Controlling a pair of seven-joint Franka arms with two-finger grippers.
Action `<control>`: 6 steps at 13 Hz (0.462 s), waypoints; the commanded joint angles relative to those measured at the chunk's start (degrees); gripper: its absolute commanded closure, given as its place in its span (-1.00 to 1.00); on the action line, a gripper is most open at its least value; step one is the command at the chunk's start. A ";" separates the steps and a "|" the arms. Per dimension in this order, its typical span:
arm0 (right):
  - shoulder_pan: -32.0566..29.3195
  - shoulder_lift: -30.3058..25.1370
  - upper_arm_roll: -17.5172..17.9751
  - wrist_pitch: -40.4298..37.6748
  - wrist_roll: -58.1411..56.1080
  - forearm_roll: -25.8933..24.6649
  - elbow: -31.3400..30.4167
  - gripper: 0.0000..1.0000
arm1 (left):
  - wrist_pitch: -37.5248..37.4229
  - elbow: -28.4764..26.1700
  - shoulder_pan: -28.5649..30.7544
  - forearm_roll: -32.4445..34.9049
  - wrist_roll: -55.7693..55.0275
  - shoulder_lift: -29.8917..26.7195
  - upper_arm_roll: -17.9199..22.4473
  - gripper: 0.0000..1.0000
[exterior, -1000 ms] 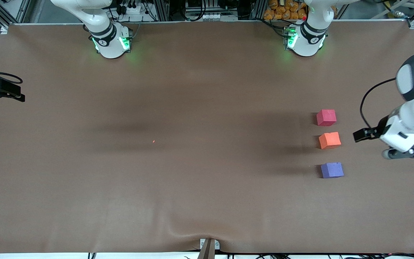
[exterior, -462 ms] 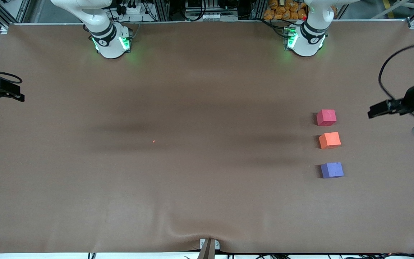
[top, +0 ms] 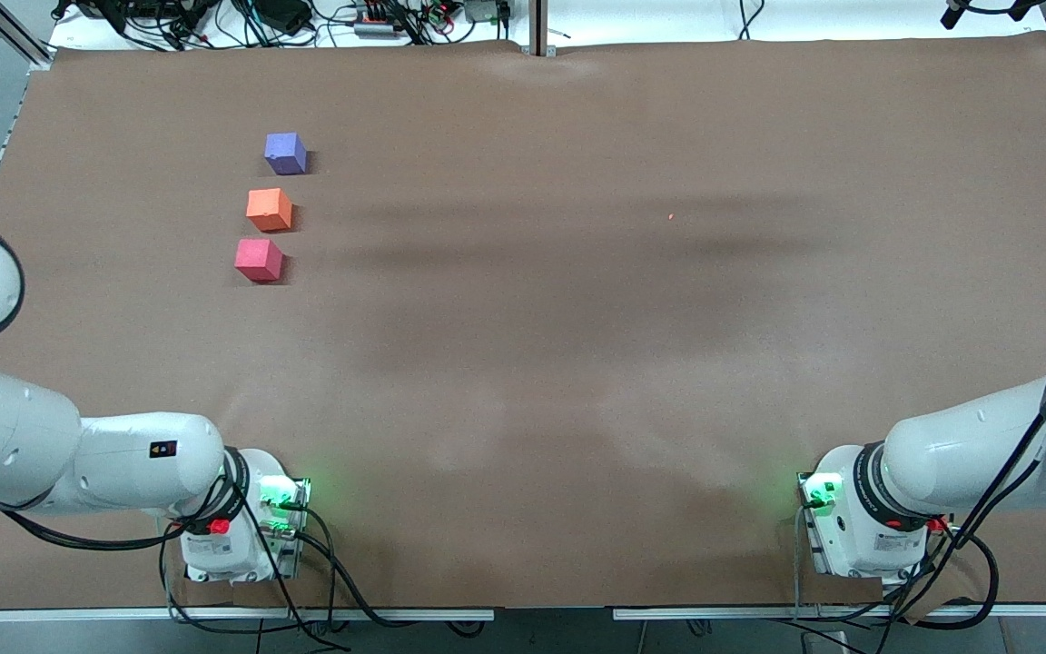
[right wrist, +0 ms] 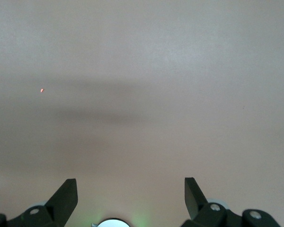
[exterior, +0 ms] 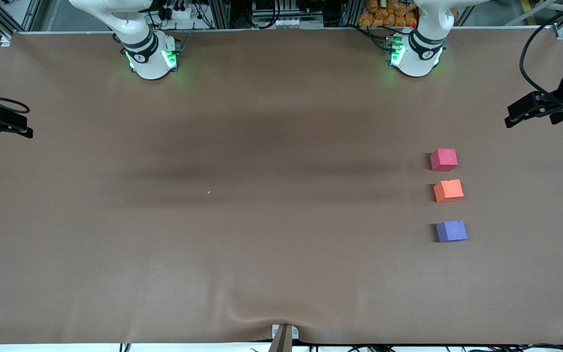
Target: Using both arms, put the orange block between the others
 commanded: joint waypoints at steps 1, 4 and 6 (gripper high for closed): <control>-0.02 -0.90 0.03 -0.51 -0.69 -0.69 -0.03 -1.00 | 6.23 -11.65 -0.25 -0.84 0.89 -9.36 -0.02 -1.00; 0.07 -0.99 0.12 -0.59 -0.60 -0.78 -0.03 -1.00 | 5.36 -11.40 -2.19 -0.14 0.63 -8.84 0.42 -1.00; 0.33 -0.99 0.29 -1.81 -0.51 -0.69 0.05 -1.00 | 5.36 -11.23 -2.10 -0.14 0.63 -8.84 0.77 -1.00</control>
